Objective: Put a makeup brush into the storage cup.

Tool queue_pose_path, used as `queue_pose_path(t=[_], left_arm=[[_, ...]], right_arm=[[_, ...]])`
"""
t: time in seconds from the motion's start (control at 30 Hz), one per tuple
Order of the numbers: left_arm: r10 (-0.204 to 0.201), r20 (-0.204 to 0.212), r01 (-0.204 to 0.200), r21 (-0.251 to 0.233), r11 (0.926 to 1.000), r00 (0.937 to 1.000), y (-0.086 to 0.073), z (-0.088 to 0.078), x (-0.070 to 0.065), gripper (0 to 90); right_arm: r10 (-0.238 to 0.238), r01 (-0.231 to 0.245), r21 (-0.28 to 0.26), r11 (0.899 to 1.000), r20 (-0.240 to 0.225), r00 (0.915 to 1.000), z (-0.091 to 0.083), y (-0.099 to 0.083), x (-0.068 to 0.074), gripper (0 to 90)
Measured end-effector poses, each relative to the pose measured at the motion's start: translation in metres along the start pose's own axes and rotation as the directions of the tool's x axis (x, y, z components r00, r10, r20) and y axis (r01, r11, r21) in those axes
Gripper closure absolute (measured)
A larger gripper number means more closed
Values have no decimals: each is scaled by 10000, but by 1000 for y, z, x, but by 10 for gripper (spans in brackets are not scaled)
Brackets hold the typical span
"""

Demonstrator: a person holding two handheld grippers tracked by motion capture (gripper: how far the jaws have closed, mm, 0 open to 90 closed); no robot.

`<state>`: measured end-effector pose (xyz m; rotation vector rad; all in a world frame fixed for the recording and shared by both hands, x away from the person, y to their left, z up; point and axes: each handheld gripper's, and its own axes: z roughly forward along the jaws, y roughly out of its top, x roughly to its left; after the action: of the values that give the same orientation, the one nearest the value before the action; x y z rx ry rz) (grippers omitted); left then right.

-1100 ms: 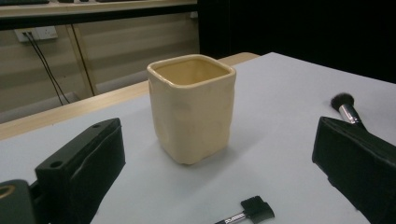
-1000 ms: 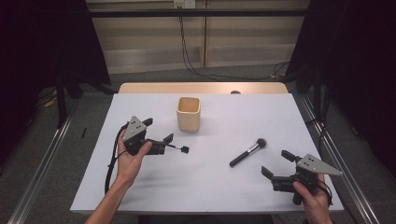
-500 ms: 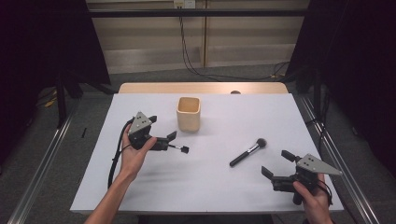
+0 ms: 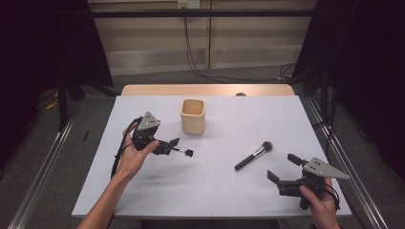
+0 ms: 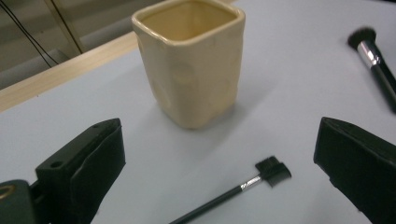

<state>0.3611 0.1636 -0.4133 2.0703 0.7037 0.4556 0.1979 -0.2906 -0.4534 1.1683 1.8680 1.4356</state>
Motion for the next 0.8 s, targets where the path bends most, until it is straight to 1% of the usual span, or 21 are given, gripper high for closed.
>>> queue_pose_path(t=[0.07, 0.1, 0.2, 0.23, 0.27, 0.3, 0.37, 0.4, 0.43, 0.47, 0.5, 0.53, 0.6, 0.63, 0.67, 0.7, 0.73, 0.77, 0.8], left_arm=[[211, 58, -212, 194, 9996, 9998, 3, 0, 0, 21], [234, 125, -238, 289, 9993, 9996, 4, 1, -1, 24], [534, 263, -555, 850, 9948, 9982, 7, 4, -2, 26], [541, 306, -570, 1026, 9931, 9981, 8, 5, -2, 25], [478, 435, -527, 1208, 9913, 9979, 8, 7, -2, 27], [478, 435, -527, 1208, 9913, 9979, 8, 7, -2, 27], [574, 622, -667, 1590, 9850, 9964, 8, 9, -2, 27], [374, 734, -493, 1674, 9847, 9966, 8, 11, -3, 27], [513, 876, -679, 1988, 9777, 9948, 9, 12, -1, 33], [370, 895, -543, 2000, 9783, 9953, 9, 13, -1, 33], [605, 980, -815, 2265, 9706, 9933, 9, 13, 1, 35], [687, 988, -909, 2416, 9661, 9927, 10, 14, 2, 35], [665, 1064, -920, 2562, 9622, 9921, 11, 15, 3, 36], [703, 1037, -959, 2675, 9588, 9921, 11, 15, 4, 36], [632, 1016, -886, 2689, 9591, 9928, 11, 16, 4, 39], [770, 1164, -1079, 2881, 9515, 9902, 12, 16, 6, 45], [790, 1264, -1142, 3025, 9463, 9888, 13, 17, 7, 51], [805, 1315, -1181, 3097, 9435, 9880, 14, 17, 8, 51], [992, 1333, -1378, 3221, 9366, 9861, 15, 18, 8, 52]], right_arm=[[-44, 44, 21, 10000, 5, 10000, 0, 0, 0, 1], [-52, 52, 21, 10000, 6, 10000, 0, 0, -1, 1], [-41, 41, 17, 10000, 6, 10000, 0, 0, -1, 1], [-35, 35, 30, 10000, 1, 10000, 0, 0, -1, 1], [-16, 16, 41, 10000, -5, 10000, 0, 0, -1, 1], [-16, 16, 41, 10000, -5, 10000, 0, 0, -1, 1], [-36, 36, 25, 10000, -9, 10000, 0, 0, 0, 1], [-77, 77, 39, 10000, -15, 10000, 0, 0, -1, 1], [-25, 25, 40, 10000, -11, 10000, 0, 0, 0, 1], [-25, 25, 40, 10000, -11, 10000, 0, 0, 0, 1], [-26, 26, 37, 10000, -10, 10000, 0, 0, 0, 1], [-41, 41, 37, 10000, -13, 10000, 0, 0, 0, 1], [-49, 49, 60, 10000, -22, 10000, 0, 0, 0, 1], [-55, 55, 69, 10000, -26, 10000, 0, 0, 0, 1], [-20, 20, 69, 10000, -24, 10000, 0, 0, 0, 1], [-15, 15, 74, 10000, -28, 10000, 1, 0, 0, 1], [-22, 22, 72, 10000, -31, 10000, 1, 0, 0, 1], [-27, 28, 67, 10000, -29, 10000, 1, 0, 0, 1], [-39, 39, 63, 10000, -27, 10000, 1, 0, 0, 1]])
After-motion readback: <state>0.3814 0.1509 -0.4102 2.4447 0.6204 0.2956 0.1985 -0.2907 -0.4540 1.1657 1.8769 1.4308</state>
